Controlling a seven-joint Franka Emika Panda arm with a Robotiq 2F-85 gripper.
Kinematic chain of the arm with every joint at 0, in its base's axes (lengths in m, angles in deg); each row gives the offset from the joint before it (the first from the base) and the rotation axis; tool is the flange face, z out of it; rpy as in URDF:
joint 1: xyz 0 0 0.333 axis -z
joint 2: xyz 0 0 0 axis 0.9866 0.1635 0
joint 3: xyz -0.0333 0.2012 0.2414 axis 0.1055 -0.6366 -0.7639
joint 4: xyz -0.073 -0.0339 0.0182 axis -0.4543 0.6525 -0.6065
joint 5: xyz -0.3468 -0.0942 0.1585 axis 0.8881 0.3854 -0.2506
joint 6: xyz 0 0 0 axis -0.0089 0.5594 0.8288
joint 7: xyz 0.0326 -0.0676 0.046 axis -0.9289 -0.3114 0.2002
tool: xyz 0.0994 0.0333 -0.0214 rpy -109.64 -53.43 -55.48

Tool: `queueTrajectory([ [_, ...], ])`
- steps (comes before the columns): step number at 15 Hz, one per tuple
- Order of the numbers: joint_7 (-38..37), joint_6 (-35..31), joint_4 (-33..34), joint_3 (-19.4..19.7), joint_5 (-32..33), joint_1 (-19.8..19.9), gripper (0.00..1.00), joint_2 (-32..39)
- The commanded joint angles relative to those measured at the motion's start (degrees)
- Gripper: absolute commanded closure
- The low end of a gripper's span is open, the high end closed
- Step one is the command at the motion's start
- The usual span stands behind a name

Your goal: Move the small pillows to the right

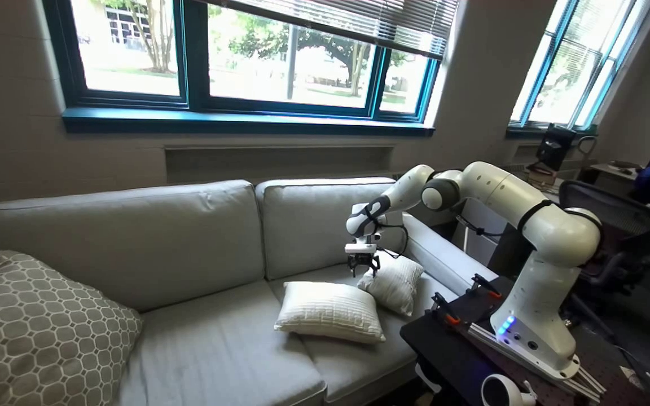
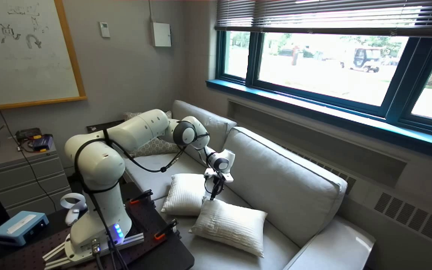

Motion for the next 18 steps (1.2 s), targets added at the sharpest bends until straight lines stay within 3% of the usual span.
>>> queueTrajectory([
  [1,-1.92,8.74,4.57,-1.33,1.75,2.95,0.0,1.42],
  [9,-1.42,13.63,4.54,-2.63,1.05,5.67,0.0,1.51],
  [10,-1.61,13.42,4.07,-2.56,0.98,5.76,0.25,1.28],
  [11,-1.81,13.21,3.89,-2.36,1.04,5.8,0.26,1.28],
  [18,-2.16,11.76,2.33,-0.84,-0.67,5.36,0.8,0.02],
])
